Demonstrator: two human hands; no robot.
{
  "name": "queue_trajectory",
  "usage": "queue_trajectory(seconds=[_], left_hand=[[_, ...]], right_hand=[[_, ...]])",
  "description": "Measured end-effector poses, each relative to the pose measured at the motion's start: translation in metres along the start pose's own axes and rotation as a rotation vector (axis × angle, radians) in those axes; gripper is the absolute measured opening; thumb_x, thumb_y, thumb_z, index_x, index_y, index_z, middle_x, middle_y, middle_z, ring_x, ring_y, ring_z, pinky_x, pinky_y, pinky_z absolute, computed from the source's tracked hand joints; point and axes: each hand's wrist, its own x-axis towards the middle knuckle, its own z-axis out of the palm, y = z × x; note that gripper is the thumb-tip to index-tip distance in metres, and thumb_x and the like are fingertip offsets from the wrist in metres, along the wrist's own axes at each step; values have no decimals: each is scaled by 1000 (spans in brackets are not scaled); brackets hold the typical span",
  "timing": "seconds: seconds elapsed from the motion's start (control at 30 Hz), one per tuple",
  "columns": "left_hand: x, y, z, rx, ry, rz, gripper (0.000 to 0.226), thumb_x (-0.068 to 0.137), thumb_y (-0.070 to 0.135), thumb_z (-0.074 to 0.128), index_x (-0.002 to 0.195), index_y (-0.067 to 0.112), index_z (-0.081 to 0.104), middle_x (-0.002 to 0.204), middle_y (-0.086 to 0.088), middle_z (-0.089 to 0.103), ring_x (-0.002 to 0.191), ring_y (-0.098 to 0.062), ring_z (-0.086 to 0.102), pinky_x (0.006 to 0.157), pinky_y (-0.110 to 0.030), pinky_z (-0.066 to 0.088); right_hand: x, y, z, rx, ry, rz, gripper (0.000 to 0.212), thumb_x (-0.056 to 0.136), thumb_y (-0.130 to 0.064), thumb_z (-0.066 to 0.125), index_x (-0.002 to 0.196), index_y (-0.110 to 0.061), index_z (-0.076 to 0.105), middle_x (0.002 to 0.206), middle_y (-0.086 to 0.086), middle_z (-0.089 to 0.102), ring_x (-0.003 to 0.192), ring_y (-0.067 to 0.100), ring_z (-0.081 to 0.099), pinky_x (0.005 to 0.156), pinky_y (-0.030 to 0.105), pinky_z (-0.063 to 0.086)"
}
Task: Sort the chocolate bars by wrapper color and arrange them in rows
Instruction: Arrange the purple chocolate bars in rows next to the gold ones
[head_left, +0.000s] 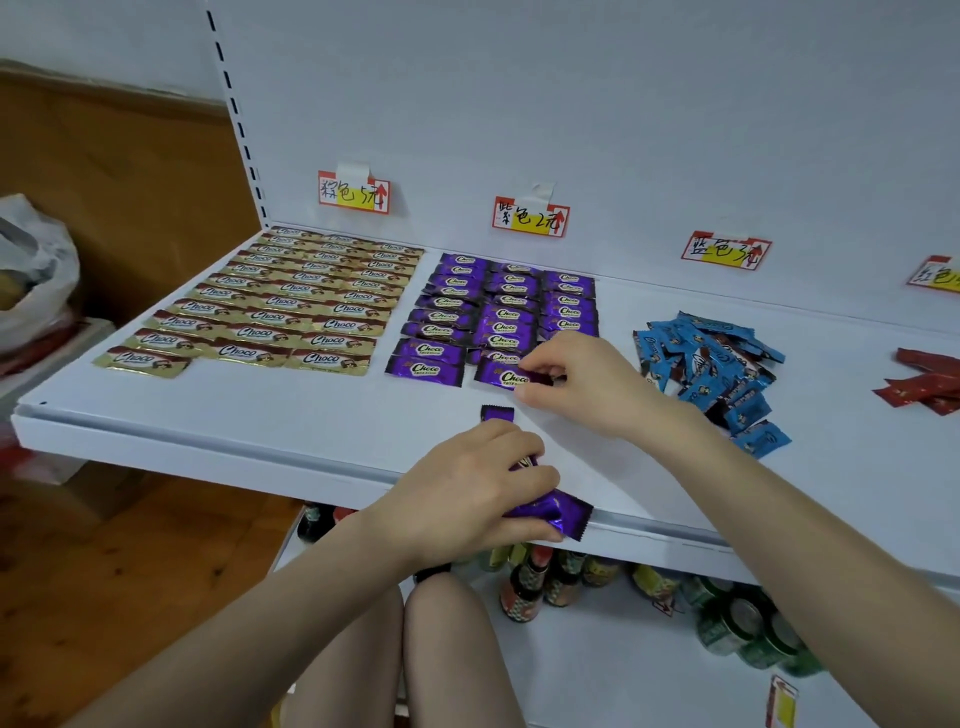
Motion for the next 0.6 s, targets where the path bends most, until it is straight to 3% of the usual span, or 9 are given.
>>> queue_trajectory(seconds=[0.13,0.23,0.3,0.37,0.6], left_hand=[[-4,-3,-3,12,-4,54,31,86,40,47,95,12,55,95,-11,64,81,-27,61,74,-27,37],[-8,-4,-2,14,-9,55,27,86,37,45,98,14,50,97,-10,64,83,-25,60,76,-26,38],[-9,-3,-3,9,0,61,25,86,36,43,100,15,46,97,-10,65,83,-25,61,74,-25,42],[-10,-2,-5,-5,-3,64,22,86,31,43,101,15,45,97,-11,65,83,-26,63,71,-28,49],[-20,-5,-7,-44,5,60,34,76,8,41,109,12,47,101,-14,65,92,-28,60,67,-33,55]], right_hand=[[7,0,7,-91,-47,-35,33,85,-32,60,90,0,65,80,16,59,81,26,51,70,37,41],[8,2,9,-57,-2,-30,27,83,-32,64,98,-10,68,88,8,60,84,20,51,73,35,43],[7,2,10,-33,21,-67,18,84,-29,63,94,-15,70,84,2,62,79,15,51,69,31,41],[5,0,10,-34,16,-89,15,86,-21,61,85,-10,71,77,4,65,75,17,53,67,34,44],[5,-4,12,-23,22,-74,17,87,-14,57,87,-3,71,83,14,67,83,24,54,75,39,43]])
